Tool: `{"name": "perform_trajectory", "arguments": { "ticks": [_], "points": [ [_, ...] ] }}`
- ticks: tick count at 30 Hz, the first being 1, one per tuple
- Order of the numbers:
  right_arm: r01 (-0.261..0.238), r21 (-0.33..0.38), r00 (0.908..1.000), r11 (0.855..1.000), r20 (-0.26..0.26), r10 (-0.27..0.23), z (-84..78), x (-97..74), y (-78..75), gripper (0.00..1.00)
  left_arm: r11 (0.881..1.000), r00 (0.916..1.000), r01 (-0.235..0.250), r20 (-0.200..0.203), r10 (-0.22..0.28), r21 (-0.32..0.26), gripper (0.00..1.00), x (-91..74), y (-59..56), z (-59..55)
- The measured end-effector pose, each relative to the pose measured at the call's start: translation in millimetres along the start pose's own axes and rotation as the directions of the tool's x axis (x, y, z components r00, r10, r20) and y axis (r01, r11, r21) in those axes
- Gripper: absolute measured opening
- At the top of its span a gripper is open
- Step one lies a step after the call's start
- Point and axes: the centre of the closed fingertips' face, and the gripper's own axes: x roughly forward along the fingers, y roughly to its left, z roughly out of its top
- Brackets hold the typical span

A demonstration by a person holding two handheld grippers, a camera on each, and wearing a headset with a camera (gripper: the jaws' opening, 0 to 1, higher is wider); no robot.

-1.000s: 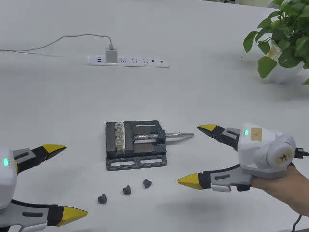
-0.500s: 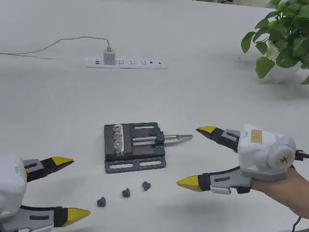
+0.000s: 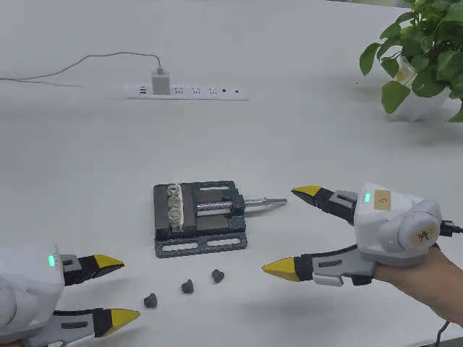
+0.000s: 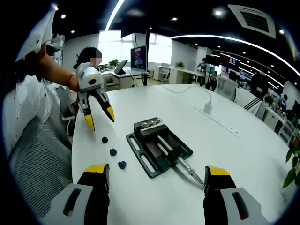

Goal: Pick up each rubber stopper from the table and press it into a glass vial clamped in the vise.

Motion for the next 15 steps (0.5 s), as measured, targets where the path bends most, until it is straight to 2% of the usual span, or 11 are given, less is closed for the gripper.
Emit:
{"name": "perform_trajectory", "arguments": {
  "ticks": [5,8,15],
  "points": [
    [0.003,0.004,1.0,1.0,0.003,-0.003,0.4,0.0,0.5,0.81,1.0,0.9997,0.007,-0.022,-0.007,-0.011,0.32,7.8,-3.4,-4.8],
    [0.003,0.007,1.0,1.0,0.003,-0.003,0.1,0.1,1.1,0.81,1.0,0.9997,0.012,-0.023,-0.013,-0.008,0.29,11.2,-4.9,-4.7],
    [0.001,0.013,1.0,1.0,0.001,-0.001,-1.7,0.7,2.3,0.8,1.0,0.9979,0.02,-0.063,-0.019,0.015,0.22,20.0,-6.5,-14.2]
  ]
}}
